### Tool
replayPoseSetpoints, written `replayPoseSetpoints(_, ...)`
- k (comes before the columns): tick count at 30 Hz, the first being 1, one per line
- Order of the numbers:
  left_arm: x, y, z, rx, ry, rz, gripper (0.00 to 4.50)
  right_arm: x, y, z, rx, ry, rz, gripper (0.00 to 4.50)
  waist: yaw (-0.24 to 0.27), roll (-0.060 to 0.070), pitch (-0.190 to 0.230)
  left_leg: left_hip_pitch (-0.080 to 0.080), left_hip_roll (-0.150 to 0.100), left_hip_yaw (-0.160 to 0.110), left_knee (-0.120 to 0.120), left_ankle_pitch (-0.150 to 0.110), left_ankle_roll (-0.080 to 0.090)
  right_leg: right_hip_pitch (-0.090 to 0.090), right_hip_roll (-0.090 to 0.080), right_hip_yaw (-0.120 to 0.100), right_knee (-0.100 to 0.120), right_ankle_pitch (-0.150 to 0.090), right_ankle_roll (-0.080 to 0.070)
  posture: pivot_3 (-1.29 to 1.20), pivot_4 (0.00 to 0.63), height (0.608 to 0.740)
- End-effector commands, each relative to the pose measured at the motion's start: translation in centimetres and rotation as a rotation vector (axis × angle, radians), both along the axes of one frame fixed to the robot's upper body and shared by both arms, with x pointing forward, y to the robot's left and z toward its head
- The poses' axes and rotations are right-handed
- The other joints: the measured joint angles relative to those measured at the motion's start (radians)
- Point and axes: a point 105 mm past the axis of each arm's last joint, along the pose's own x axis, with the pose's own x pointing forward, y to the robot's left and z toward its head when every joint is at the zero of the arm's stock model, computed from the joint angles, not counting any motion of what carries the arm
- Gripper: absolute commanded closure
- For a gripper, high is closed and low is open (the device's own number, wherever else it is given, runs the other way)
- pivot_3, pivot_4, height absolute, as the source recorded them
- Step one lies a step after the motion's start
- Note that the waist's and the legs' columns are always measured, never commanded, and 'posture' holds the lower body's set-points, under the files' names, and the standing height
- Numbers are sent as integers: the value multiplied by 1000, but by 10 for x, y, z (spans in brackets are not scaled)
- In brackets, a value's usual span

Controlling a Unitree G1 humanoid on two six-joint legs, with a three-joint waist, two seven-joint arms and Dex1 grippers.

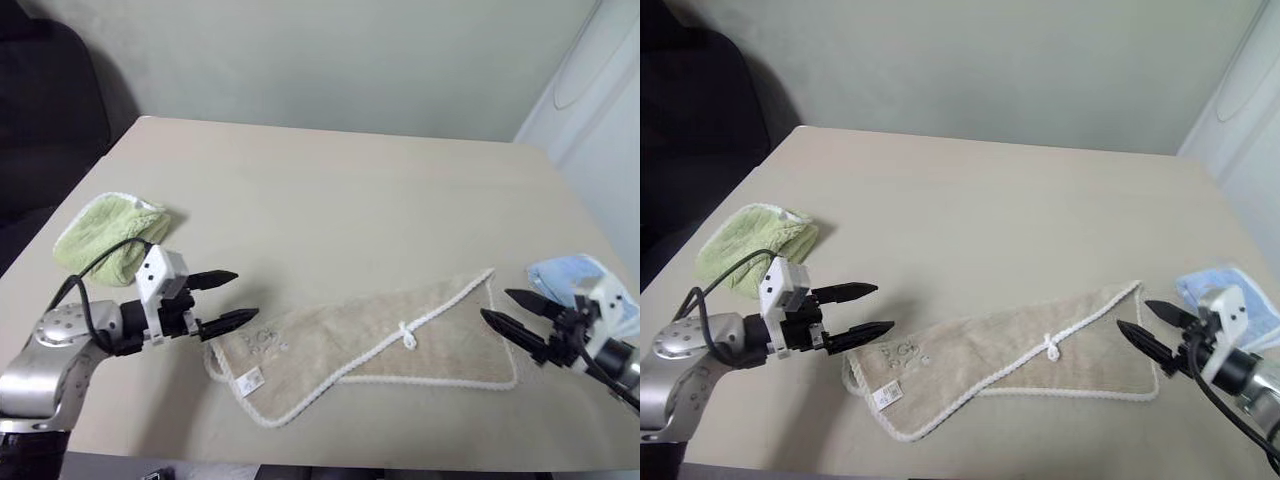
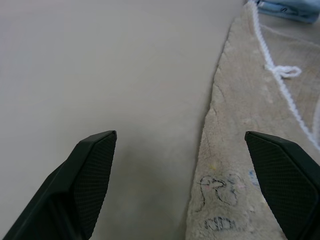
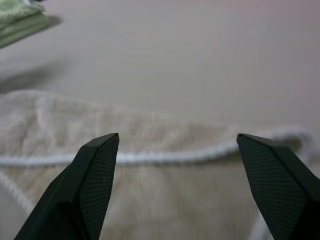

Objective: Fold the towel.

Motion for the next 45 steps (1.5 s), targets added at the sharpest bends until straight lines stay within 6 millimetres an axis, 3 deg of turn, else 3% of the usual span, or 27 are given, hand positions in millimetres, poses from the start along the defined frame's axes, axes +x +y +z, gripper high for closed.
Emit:
replayPoseSetpoints(1, 2, -4, 10, -8, -40, -15, 27, -3, 1, 17, -22, -70, 22, 527, -1, 0, 0, -1, 0, 1, 0, 0, 0, 0, 0, 0, 0, 0, 0, 0, 150, 740)
replayPoseSetpoints(10, 3, -9, 11, -6, -47, -36, 27, -3, 10, 9, -27, -65, 7, 527, -7, 0, -3, 1, 0, 2, 0, -1, 0, -1, 0, 0, 4, 6, -9, 0, 150, 740)
replayPoseSetpoints(15, 9, -12, 14, 31, -83, -37, 27, 3, 1, 12, -51, -85, -10, 527, -7, 0, -3, 1, 0, 2, 0, -1, 0, 0, 0, 0, 4, 1, -2, 0, 150, 740)
replayPoseSetpoints(22, 9, -24, 7, 107, -92, -104, 27, 8, -7, 9, -89, -113, -75, 527, -6, 1, -4, 1, 0, 2, 0, -1, 0, -1, 0, 0, 4, 4, -7, 0, 150, 740)
replayPoseSetpoints(26, 0, -31, 13, 159, -108, -214, 27, 12, -8, 9, -114, -122, -86, 527, -7, 0, -5, 1, 1, 2, 0, -1, 0, -1, 0, 0, 4, 6, -9, 0, 150, 740)
replayPoseSetpoints(34, -21, -44, 6, 259, -75, -438, 27, 6, -7, 6, -113, -113, -102, 527, -6, 1, -6, 1, 0, 1, 0, -2, 0, -1, 0, 0, 4, 5, -8, 0, 150, 740)
replayPoseSetpoints(40, -55, -48, -8, 341, 83, -731, 27, 7, -10, 10, -121, -126, -118, 527, -7, 1, -6, 0, 1, 1, 0, -2, 0, -2, 0, 0, 5, 1, -2, 0, 150, 740)
replayPoseSetpoints(45, -67, -46, -22, 426, 106, -853, 27, 4, -8, 9, -120, -126, -126, 527, -7, 4, -9, 0, 1, 1, 0, -3, 0, -3, 0, 0, 5, 3, -5, 0, 150, 740)
